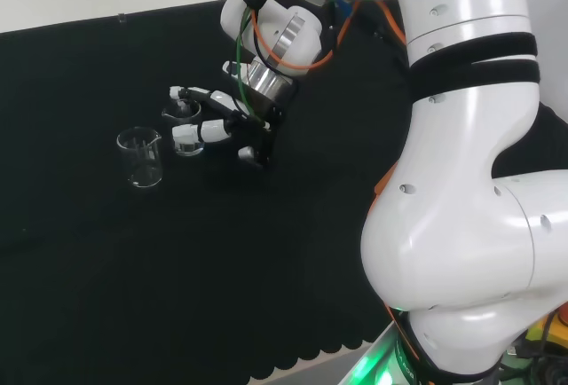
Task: Pick up the beaker on the right.
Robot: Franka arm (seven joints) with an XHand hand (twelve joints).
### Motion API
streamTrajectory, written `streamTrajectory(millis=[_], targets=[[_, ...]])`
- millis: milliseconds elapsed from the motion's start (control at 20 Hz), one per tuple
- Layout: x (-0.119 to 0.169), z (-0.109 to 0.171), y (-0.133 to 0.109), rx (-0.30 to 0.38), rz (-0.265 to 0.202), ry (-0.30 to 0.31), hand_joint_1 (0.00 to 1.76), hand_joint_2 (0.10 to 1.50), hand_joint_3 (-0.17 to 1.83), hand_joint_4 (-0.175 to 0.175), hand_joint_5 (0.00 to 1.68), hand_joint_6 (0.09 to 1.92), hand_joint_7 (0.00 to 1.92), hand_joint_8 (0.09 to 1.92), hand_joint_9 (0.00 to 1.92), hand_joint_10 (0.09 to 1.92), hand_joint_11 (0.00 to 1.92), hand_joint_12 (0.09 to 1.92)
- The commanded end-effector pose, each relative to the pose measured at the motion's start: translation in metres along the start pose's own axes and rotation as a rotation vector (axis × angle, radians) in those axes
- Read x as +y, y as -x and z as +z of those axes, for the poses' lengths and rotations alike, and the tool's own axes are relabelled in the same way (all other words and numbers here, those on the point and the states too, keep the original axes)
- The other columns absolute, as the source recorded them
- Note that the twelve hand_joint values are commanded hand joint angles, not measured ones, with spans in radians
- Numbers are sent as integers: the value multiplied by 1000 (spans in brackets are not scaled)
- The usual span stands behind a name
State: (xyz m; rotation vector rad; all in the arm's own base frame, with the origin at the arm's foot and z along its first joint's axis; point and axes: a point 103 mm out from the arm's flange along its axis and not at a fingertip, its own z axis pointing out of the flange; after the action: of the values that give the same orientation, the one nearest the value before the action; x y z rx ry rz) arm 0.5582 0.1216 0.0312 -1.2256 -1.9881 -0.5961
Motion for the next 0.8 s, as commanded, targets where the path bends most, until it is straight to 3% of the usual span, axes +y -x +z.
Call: streamTrajectory(millis=[50,500,650,800], targets=[[3,4,-2,5,-1,3,813,869,-175,-65,261,87,176,598,255,639,0,1046],[1,2,0,16,6,29,828,877,-175,-63,383,87,272,611,317,632,0,1116],[2,3,0,11,20,36,864,881,-175,-59,497,96,332,611,355,620,0,1157],[3,5,0,23,25,36,931,891,-175,-54,557,354,416,576,404,573,0,1193]])
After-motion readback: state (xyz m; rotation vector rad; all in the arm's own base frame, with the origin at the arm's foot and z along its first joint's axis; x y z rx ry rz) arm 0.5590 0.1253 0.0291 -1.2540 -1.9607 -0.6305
